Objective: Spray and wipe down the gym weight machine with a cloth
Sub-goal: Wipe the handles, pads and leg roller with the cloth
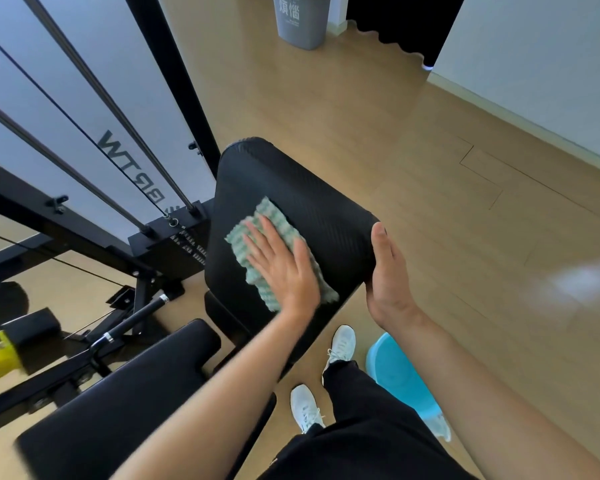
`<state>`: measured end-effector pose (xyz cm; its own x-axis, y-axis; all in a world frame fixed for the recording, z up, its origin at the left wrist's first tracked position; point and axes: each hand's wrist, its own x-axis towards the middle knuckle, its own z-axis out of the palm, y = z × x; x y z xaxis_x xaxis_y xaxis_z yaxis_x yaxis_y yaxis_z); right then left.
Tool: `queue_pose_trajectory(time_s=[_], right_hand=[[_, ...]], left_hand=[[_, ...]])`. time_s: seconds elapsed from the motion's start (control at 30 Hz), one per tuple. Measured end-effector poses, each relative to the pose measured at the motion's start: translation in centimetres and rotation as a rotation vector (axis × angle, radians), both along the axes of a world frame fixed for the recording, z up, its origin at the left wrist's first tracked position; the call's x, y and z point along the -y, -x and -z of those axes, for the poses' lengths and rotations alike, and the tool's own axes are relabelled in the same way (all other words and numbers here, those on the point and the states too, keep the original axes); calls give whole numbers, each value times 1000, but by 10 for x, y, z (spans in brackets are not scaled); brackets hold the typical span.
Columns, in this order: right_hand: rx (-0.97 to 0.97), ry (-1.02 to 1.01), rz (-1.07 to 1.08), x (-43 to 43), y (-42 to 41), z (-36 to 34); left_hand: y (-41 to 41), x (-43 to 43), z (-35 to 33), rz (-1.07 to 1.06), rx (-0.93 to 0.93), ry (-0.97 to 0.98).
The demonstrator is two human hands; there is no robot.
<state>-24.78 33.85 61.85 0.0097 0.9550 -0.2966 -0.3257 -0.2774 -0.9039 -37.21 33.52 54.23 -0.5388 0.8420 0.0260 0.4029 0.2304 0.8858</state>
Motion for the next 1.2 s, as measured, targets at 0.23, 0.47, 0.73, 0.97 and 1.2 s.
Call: queue_pose_trajectory(time_s=[0.23, 0.47, 0.73, 0.97, 1.2], right_hand=[[38, 7, -20, -2, -6, 4], [155, -87, -25, 8, -12, 14], [393, -143, -87, 15, -14, 30], [374, -136, -69, 12, -11, 35], [349, -94, -66, 29, -3, 44]], left_hand=[[-37, 66, 39, 235, -232, 13], [60, 0, 44, 91, -95, 96], [108, -45, 32, -185, 151, 219], [-14, 34, 31, -142, 194, 190], [-54, 85, 51, 77, 49, 167]])
